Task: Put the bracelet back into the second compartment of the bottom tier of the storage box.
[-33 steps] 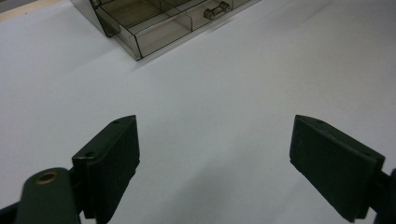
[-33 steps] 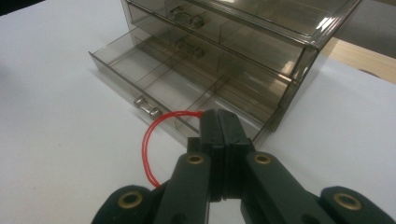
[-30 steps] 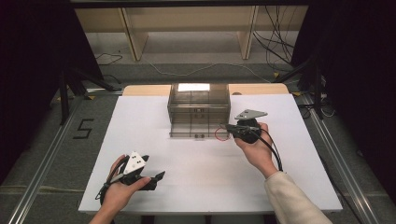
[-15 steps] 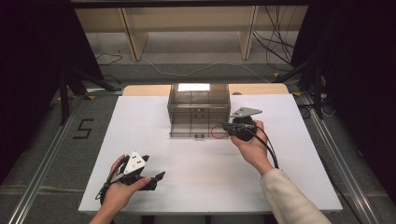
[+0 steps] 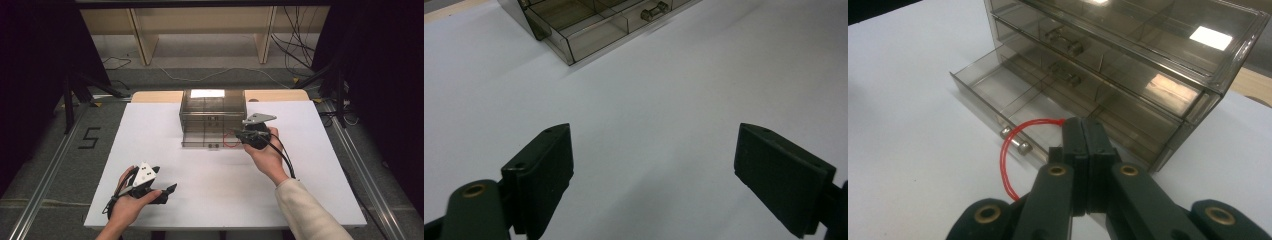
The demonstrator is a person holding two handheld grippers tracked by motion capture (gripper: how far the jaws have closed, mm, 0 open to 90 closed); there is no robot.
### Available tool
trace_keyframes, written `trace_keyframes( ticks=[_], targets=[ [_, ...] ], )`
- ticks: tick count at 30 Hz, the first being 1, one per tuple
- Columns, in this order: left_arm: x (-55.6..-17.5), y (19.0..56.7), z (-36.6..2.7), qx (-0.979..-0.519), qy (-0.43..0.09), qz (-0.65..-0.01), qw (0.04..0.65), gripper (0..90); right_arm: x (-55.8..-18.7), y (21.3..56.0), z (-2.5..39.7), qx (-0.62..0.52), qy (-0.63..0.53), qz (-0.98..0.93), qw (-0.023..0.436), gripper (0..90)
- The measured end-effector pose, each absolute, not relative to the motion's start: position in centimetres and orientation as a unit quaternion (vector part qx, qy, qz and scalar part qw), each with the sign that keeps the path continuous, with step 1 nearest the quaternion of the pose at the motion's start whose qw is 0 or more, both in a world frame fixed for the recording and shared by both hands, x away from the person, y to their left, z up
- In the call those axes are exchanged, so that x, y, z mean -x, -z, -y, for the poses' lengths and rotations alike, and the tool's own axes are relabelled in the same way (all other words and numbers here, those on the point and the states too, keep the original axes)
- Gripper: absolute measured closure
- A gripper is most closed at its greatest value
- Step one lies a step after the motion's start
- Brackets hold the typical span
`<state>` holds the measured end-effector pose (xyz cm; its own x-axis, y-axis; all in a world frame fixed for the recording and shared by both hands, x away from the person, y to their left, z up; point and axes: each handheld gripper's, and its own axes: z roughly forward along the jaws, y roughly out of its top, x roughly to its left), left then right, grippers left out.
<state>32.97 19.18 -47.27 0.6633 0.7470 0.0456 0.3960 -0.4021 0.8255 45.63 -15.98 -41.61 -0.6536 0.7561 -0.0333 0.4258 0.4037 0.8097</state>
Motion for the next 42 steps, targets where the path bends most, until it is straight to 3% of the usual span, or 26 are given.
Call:
trace_keyframes(
  ticks=[42],
  targets=[
    [-32.9, 47.3, -19.0, -0.81, -0.209, -0.351, 0.42, 15.9, -47.0, 41.2, 13.5, -0.354, -0.409, -0.816, 0.204, 90.0]
  ],
)
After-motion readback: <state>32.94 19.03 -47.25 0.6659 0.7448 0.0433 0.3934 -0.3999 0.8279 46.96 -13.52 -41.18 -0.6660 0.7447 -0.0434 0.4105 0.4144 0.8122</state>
